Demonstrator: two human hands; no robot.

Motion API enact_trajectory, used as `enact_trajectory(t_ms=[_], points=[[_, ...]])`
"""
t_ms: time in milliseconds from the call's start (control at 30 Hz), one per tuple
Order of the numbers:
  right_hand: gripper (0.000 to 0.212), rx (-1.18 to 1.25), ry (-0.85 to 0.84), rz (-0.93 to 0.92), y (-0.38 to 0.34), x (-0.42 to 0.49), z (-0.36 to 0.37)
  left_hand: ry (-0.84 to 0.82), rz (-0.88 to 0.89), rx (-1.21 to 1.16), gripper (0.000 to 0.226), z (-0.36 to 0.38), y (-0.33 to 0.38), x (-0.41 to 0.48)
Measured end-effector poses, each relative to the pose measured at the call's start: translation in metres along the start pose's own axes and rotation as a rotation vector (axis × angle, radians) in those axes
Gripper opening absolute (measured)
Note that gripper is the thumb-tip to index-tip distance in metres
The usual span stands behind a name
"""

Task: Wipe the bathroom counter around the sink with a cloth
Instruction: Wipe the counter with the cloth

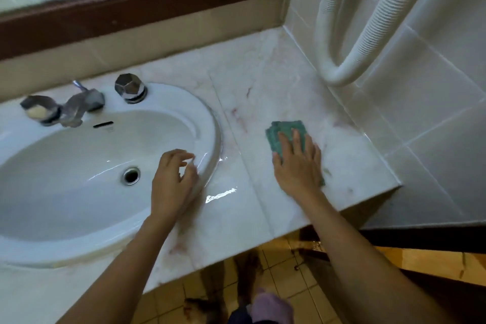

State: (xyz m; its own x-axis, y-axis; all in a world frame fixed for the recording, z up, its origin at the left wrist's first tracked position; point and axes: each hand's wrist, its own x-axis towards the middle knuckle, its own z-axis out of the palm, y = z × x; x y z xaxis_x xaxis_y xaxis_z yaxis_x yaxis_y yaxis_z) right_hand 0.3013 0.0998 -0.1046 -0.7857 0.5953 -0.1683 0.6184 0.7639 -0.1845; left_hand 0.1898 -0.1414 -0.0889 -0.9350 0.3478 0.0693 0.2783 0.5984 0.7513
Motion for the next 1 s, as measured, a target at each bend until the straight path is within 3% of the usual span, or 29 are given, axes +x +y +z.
enact_trajectory(t_ms=[167,400,600,800,1000], points=[[0.058,0.03,-0.035,-0.024,-0.053,0.071,-0.004,0.007,0.059,0.247,0.036,-0.028,-0.019,-0.057],[0.055,0.012,-0.03,-0.129,-0.087,0.049,0.018,0.151,-0.21,0.505,0.051,-0.088,-0.073,-0.146],[0.056,0.043,0.011,-0.115,-0.11,-0.042,0.037,0.057,-0.146,0.476,0.052,-0.113,-0.098,-0.164],[0.058,0.062,0.001,0.081,-0.165,-0.11,0.055,0.016,-0.033,0.345,0.05,-0.128,-0.116,-0.163],[0.06,0.082,0.007,0.245,-0.254,-0.194,0.082,0.088,0.063,0.141,0.042,-0.205,-0.178,-0.183]])
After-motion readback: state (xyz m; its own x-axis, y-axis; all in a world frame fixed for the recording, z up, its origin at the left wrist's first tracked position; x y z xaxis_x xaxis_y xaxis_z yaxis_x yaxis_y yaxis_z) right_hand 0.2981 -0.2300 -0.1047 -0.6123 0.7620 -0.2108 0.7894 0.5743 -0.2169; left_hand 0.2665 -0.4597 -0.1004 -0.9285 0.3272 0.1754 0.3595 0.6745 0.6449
